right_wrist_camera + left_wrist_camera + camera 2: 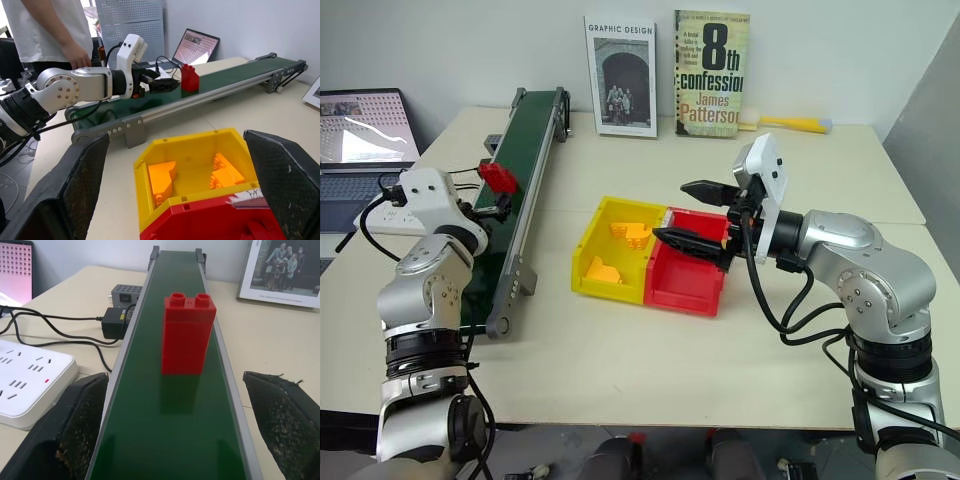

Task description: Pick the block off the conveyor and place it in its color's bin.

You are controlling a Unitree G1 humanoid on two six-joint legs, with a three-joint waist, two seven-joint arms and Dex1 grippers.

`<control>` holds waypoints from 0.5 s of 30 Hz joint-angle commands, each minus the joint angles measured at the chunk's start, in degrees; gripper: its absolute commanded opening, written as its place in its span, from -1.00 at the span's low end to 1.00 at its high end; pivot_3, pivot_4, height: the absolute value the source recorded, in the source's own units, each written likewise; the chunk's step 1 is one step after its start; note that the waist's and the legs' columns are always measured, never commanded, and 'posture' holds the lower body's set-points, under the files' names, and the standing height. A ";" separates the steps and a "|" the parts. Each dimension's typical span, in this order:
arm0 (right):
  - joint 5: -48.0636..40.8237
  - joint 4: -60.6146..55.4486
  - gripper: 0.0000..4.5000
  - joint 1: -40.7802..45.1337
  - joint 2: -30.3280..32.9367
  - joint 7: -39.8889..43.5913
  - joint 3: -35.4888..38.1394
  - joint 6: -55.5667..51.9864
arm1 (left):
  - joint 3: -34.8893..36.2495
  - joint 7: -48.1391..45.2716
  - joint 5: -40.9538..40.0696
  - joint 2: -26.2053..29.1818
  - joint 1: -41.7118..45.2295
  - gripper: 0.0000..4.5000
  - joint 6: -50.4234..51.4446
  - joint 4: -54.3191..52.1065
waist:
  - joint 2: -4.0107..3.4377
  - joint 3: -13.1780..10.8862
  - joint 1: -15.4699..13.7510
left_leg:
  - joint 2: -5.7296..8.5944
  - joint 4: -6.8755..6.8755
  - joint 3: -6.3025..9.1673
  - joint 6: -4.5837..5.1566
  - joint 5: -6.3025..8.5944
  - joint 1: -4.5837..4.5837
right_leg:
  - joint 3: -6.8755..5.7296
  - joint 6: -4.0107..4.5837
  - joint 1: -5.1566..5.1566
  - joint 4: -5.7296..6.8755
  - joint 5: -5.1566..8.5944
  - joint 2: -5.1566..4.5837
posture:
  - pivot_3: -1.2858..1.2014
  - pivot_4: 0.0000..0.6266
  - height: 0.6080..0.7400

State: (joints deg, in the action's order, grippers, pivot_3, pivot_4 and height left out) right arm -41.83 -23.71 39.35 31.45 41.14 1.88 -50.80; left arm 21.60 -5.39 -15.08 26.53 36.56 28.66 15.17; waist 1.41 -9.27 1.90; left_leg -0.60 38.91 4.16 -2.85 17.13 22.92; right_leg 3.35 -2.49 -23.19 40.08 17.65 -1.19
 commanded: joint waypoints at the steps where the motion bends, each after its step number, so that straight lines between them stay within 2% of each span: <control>1: -1.31 -2.31 1.00 0.43 0.99 -0.23 1.47 0.26 | -0.27 -0.18 0.01 0.05 1.39 1.00 -1.33 -0.66 | 0.00 0.00 0.01 | 0.00 0.00 0.00 0.00 0.00 0.00 | 0.01 0.00 0.00 0.00 0.00 0.00 | 0.03 -0.52 1.00; 4: -1.40 -2.34 1.00 0.50 1.11 -0.33 1.48 0.21 | -0.25 -0.13 0.06 0.08 1.09 0.82 -1.32 -0.77 | 0.00 0.00 0.01 | 0.00 0.00 0.00 -0.01 0.00 0.00 | 0.00 0.00 0.00 -0.01 0.00 0.00 | 0.03 -0.52 1.00; 12: -1.48 -1.74 1.00 0.95 1.47 -0.15 1.40 0.35 | 0.42 0.78 -0.45 -0.03 -0.68 0.16 0.41 -2.39 | 0.00 0.00 0.01 | 0.00 0.00 0.00 0.00 0.00 0.00 | 0.01 0.00 0.00 -0.01 0.00 0.00 | 0.03 -0.52 1.00; 15: -1.43 -1.51 1.00 1.09 1.46 -0.02 1.26 0.51 | 0.75 1.07 -0.90 -0.04 -1.40 -0.15 1.13 -3.38 | 0.00 0.00 0.01 | 0.00 0.00 0.00 -0.01 -0.01 0.00 | 0.01 0.00 0.00 -0.01 0.00 0.00 | 0.03 -0.52 1.00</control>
State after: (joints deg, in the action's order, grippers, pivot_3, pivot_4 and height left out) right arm -42.10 -23.97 39.34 32.52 41.08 1.92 -50.93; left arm 21.17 -4.66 -15.40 26.19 35.23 29.68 15.51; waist 1.41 -9.27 1.91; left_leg -0.61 38.90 4.18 -2.86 17.12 22.92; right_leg 3.34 -2.49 -23.19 40.07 17.65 -1.19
